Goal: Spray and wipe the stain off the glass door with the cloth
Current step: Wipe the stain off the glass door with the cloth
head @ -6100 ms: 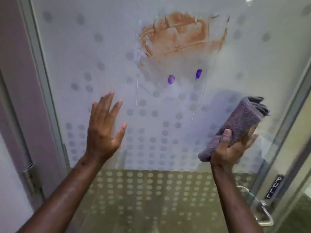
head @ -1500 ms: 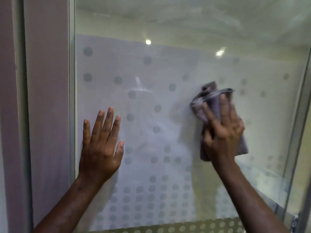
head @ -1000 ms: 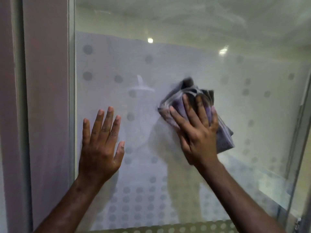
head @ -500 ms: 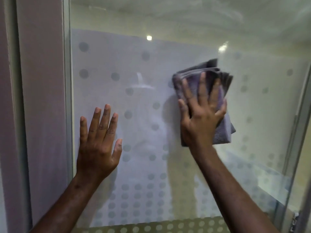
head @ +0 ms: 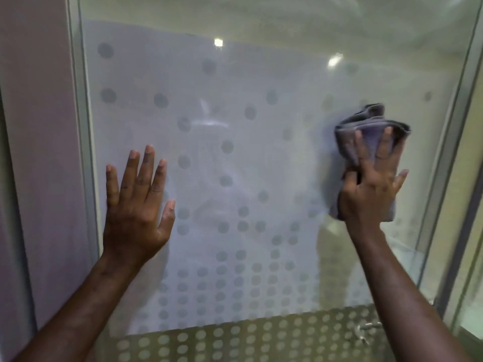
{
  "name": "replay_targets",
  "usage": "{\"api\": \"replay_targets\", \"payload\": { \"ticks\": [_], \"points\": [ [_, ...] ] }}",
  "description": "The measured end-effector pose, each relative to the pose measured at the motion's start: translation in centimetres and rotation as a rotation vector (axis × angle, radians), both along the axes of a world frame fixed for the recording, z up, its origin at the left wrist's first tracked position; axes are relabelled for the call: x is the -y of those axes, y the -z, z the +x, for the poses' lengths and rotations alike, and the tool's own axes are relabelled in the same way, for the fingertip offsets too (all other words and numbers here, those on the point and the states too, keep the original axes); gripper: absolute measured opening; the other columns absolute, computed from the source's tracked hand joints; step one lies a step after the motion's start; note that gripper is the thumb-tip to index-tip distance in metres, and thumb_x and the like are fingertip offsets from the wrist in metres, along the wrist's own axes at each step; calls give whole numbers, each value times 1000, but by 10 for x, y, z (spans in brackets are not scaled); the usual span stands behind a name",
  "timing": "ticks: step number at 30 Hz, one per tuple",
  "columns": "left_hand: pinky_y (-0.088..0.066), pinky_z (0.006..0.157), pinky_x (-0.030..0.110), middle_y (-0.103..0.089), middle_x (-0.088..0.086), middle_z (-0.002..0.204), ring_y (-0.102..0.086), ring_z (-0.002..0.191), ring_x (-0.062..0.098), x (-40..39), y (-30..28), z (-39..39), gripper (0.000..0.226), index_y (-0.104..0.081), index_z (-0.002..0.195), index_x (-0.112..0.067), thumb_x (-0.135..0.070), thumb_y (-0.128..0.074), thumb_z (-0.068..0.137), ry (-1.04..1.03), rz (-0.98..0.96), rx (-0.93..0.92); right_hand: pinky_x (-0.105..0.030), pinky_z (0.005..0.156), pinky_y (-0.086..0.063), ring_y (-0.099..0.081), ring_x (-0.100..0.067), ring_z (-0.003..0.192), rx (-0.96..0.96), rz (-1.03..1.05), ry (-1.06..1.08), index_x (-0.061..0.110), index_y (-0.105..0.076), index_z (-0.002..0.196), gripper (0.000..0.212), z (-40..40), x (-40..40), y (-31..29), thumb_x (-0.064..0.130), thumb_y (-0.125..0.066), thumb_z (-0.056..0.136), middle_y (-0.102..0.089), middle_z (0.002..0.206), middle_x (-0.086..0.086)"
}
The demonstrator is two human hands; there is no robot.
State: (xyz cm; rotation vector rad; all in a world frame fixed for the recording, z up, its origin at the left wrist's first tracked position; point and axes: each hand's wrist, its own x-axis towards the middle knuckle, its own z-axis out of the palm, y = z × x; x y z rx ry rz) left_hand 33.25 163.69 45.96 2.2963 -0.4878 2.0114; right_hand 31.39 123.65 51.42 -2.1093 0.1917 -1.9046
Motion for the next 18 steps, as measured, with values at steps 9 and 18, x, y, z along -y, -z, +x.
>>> {"api": "replay_targets", "payload": {
  "ticks": [9,18],
  "points": [
    [-14,122,69,-22,24,166,-18,155,42,4,2,2,70,-30,156,2,-27,-49,95,-66,11,2,-51,128,-11,-17,-26,160,209,343,-175,24,-30,162,65,3,-48,-125,35,-42,99,-21,172,-7],
    [-12,124,67,-19,22,167,-17,156,41,3,2,3,73,-27,157,1,-26,-51,93,-69,11,6,-59,125,-10,-19,-26,159,103,-536,-190,42,-40,156,53,8,-172,-147,35,-43,104,-32,168,7]
  ]
}}
